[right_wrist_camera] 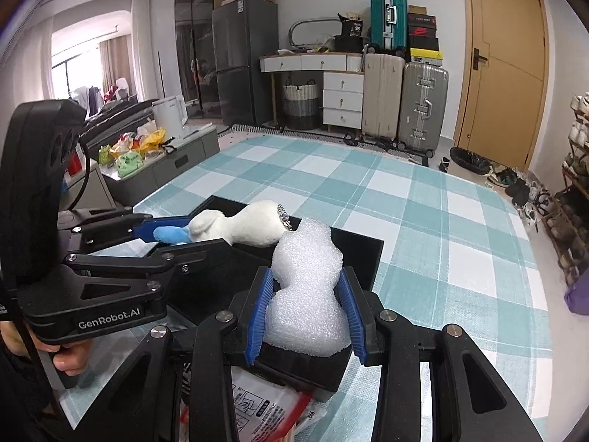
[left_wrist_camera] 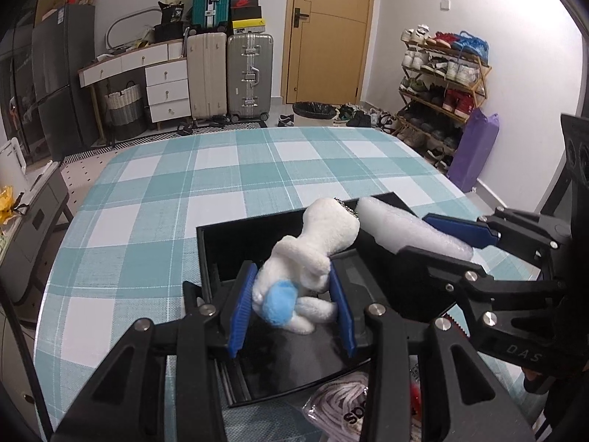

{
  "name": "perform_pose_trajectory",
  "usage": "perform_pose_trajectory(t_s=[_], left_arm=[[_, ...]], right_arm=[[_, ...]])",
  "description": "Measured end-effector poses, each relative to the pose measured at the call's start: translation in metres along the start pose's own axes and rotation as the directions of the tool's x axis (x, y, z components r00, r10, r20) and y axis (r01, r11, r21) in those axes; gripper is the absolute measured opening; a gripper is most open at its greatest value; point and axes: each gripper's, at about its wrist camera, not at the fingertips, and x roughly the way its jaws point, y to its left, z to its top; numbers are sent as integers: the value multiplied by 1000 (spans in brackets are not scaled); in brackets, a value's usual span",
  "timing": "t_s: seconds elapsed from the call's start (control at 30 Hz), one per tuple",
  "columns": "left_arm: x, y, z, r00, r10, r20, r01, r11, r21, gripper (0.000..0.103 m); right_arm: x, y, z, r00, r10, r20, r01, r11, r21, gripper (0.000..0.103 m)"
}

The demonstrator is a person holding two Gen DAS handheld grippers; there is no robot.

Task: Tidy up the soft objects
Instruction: 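Carry the plush toy and foam item into the black box and release both, then withdraw both grippers from the box back over the remaining items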

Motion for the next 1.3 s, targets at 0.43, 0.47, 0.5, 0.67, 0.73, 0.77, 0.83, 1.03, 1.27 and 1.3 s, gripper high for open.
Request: perform_pose_trajectory(t_s=[0.43, 0.47, 0.5, 0.67, 0.73, 0.77, 0.83, 1.03, 1.27, 1.3], left_arm=[[9, -5, -5, 1000, 10, -26, -9, 999, 40, 39], [9, -4, -5, 1000, 9, -26, -7, 999, 41, 39], [9, -4, -5, 1000, 8, -26, -7, 999, 42, 39], [8, -4, -6, 1000, 5, -27, -3, 999, 51, 40], [7, -3, -6, 1000, 0, -26, 2, 999, 51, 40], [7, -3, -6, 1000, 0, -28, 2, 999, 54, 40], [7, -4, -5, 999, 0, -32, 2, 999, 55, 41], [5, -5, -4, 999, -20, -47, 22, 998, 51, 56], [-30, -8, -4, 999, -22, 23, 21, 999, 45, 103], [-36, -7, -5, 999, -31, 39, 30, 999, 37, 103]], right_arm=[[16, 1, -7, 999, -7, -48, 5, 999, -36, 38], [17, 2, -7, 999, -9, -53, 7, 999, -40, 38], [17, 3, -7, 998, -15, -58, 12, 999, -44, 38], [17, 6, -7, 997, -28, -78, 24, 998, -51, 38], [16, 6, -8, 996, -31, -84, 27, 999, -43, 38], [15, 6, -8, 996, -30, -87, 27, 999, -34, 38], [13, 5, -9, 996, -28, -86, 26, 999, -23, 38], [8, 5, -10, 999, -19, -51, 17, 999, -28, 47], [-37, 2, -13, 997, -55, 47, 58, 997, -56, 90], [-45, 0, -15, 996, -69, 60, 72, 996, -51, 94]])
